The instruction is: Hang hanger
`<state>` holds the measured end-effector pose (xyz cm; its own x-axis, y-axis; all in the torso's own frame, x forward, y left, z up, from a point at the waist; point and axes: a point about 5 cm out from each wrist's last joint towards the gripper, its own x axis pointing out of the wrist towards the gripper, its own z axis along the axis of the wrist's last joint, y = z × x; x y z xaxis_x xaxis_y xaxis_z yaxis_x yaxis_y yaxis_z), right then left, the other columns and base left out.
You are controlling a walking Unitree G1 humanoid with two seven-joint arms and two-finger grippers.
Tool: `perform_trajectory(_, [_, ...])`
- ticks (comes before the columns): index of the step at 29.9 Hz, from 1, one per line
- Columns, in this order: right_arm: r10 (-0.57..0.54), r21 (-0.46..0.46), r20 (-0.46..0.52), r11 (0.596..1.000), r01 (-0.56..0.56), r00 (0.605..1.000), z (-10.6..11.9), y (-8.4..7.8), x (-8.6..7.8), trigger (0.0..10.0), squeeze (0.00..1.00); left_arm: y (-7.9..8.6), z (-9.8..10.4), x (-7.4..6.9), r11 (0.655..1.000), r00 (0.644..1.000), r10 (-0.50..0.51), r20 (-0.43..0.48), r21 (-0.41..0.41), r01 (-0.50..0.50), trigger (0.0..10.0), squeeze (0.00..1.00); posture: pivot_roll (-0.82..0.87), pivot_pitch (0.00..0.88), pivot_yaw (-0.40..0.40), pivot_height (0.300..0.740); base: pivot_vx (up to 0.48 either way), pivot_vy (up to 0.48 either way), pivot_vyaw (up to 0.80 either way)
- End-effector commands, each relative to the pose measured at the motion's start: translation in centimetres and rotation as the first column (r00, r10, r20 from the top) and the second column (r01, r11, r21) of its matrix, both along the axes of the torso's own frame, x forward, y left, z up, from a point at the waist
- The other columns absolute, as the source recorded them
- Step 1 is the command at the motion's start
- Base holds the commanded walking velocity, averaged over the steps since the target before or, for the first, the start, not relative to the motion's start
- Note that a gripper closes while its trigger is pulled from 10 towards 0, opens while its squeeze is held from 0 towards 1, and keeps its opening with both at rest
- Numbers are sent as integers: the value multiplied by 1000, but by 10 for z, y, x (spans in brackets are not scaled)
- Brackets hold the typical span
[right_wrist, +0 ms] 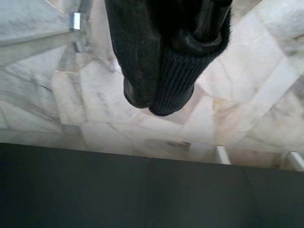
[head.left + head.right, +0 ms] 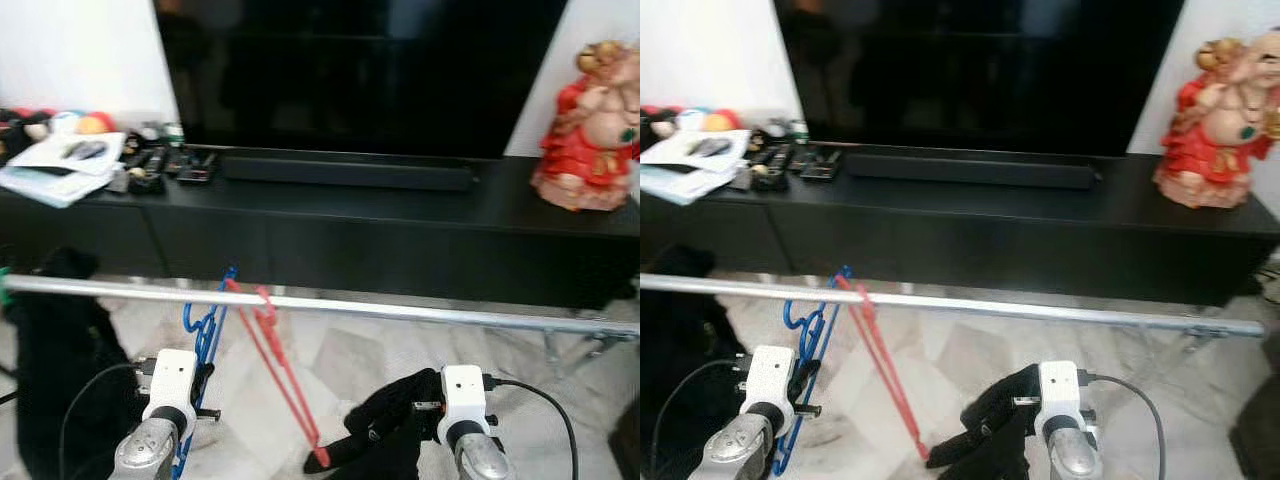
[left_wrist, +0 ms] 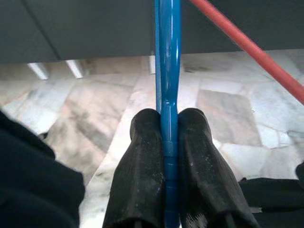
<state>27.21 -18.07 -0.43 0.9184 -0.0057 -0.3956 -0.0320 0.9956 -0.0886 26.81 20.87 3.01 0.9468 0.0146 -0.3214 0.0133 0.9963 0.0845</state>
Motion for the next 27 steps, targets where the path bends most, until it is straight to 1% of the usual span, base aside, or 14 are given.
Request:
perform_trajectory(1, [5, 2, 2, 1000, -5, 1000, 1, 1, 2, 10000, 0, 1, 4, 2, 1000, 1000, 8, 15, -12, -8, 10000, 0, -3, 10, 25, 740, 0, 480, -800])
perform_trajectory(2, [4, 3, 5, 1000, -4, 1000, 1, 1, 2, 10000, 0, 0, 5, 2, 1000, 1000, 6, 17, -10, -6, 10000, 0, -3, 11, 25, 740, 0, 439, -788])
perform_trajectory(4, [2, 5, 16, 1000, -2, 1000, 2, 1, 2, 10000, 0, 0, 5, 2, 1000, 1000, -1, 16, 6, 1, 10000, 0, -2, 11, 26, 740, 0, 0, 0])
perform_trajectory(13, [11, 3, 19, 1000, -11, 1000, 3, 2, 3, 10000, 0, 0, 5, 0, 1000, 1000, 5, 19, 7, -5, 10000, 0, 1, 14, 25, 740, 0, 0, 0])
perform_trajectory(15, [12, 5, 20, 1000, -12, 1000, 3, 3, 3, 10000, 0, 1, 6, 0, 1000, 1000, 12, 23, 12, -12, 10000, 0, 3, 15, 25, 740, 0, 0, 0])
perform_trajectory(18, [15, 6, 18, 1000, -15, 1000, 3, 3, 3, 10000, 0, 3, 9, -1, 999, 999, 28, 35, 46, -30, 10000, 0, 3, 15, 25, 740, 0, 0, 0])
perform_trajectory(19, [15, 5, 18, 1000, -16, 1000, 2, 3, 3, 10000, 0, 6, 10, -3, 996, 997, 62, 46, 61, -65, 10000, 0, 7, 16, 25, 740, 0, 0, 0])
perform_trajectory(20, [15, 5, 18, 1000, -16, 1000, 2, 3, 3, 10000, 0, 6, 10, -3, 996, 997, 62, 46, 61, -65, 10000, 0, 7, 16, 25, 740, 0, 0, 0])
perform_trajectory(21, [15, 5, 18, 1000, -16, 1000, 2, 3, 3, 10000, 0, 10, 10, -7, 993, 993, 101, 56, 56, -104, 10000, 0, 7, 16, 25, 740, 0, 0, 0])
perform_trajectory(22, [15, 5, 18, 1000, -16, 1000, 2, 4, 3, 10000, 0, 13, 7, -13, 992, 993, 101, 57, 73, -105, 10000, 0, 11, 17, 27, 740, 0, 0, 0])
perform_trajectory(23, [15, 5, 18, 1000, -16, 1000, 2, 4, 3, 10000, 0, 13, 7, -13, 992, 993, 101, 57, 73, -105, 10000, 0, 11, 17, 27, 740, 0, 0, 0])
perform_trajectory(24, [15, 6, 19, 1000, -15, 1000, 3, 4, 3, 10000, 0, 18, 1, -22, 985, 996, 78, 50, 151, -85, 10000, 0, 11, 18, 27, 740, 0, 0, 0])
perform_trajectory(25, [14, 7, 21, 1000, -14, 1000, 3, 4, 4, 10000, 0, 22, -1, -28, 980, 995, 87, 54, 176, -95, 10000, 0, 12, 20, 26, 740, 0, 0, 0])
perform_trajectory(27, [14, 7, 21, 1000, -14, 1000, 3, 4, 4, 10000, 0, 23, -1, -29, 979, 994, 92, 57, 176, -100, 10000, 0, 12, 20, 26, 740, 0, 0, 0])
